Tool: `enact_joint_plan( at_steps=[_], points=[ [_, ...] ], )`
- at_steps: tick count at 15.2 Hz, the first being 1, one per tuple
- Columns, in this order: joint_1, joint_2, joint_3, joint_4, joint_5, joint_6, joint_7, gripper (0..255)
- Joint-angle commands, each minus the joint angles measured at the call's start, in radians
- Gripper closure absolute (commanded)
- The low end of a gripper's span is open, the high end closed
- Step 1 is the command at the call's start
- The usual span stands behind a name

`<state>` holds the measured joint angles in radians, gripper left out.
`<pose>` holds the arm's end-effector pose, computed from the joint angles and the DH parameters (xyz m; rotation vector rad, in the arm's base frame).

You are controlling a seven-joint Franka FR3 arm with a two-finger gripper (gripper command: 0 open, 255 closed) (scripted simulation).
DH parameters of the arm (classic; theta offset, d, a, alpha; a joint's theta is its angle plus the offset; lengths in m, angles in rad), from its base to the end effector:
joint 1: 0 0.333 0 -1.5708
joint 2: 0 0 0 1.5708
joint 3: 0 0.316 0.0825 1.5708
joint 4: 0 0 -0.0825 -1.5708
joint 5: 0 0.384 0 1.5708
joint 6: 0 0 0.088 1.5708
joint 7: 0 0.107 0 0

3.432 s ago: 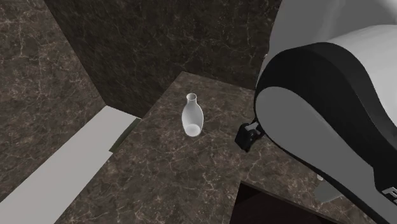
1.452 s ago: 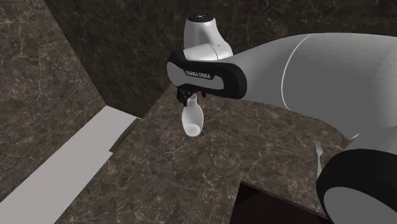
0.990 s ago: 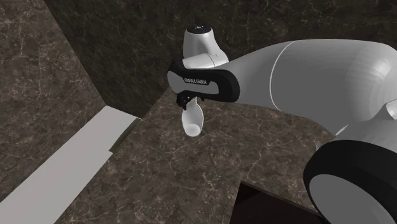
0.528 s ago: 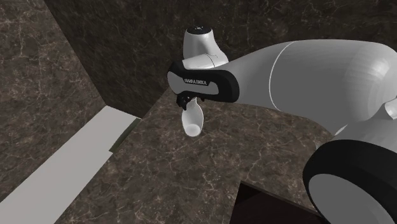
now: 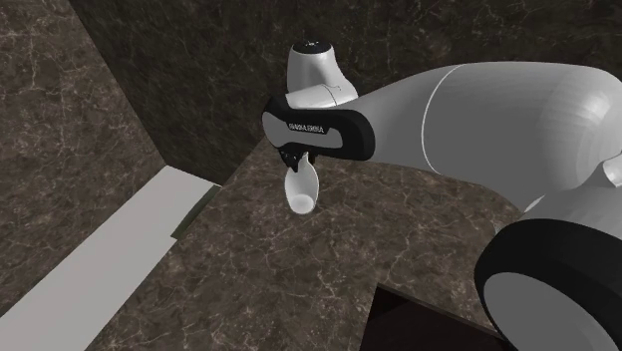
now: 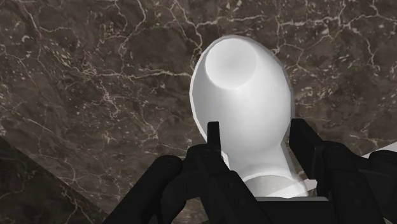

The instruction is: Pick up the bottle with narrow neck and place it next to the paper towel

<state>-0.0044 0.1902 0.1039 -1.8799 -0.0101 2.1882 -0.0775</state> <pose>0.6145 0.0581 0.4210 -3.1113 -0.2797 -0.1861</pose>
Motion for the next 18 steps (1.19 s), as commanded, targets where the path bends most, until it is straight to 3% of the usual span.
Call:
enact_joint_plan(
  at_steps=[1, 18],
  points=[
    [0.000, 0.000, 0.000, 0.000, 0.000, 0.000, 0.000, 255],
    [-0.001, -0.049, 0.001, 0.153, 0.006, -0.202, -0.003, 255]
  ],
)
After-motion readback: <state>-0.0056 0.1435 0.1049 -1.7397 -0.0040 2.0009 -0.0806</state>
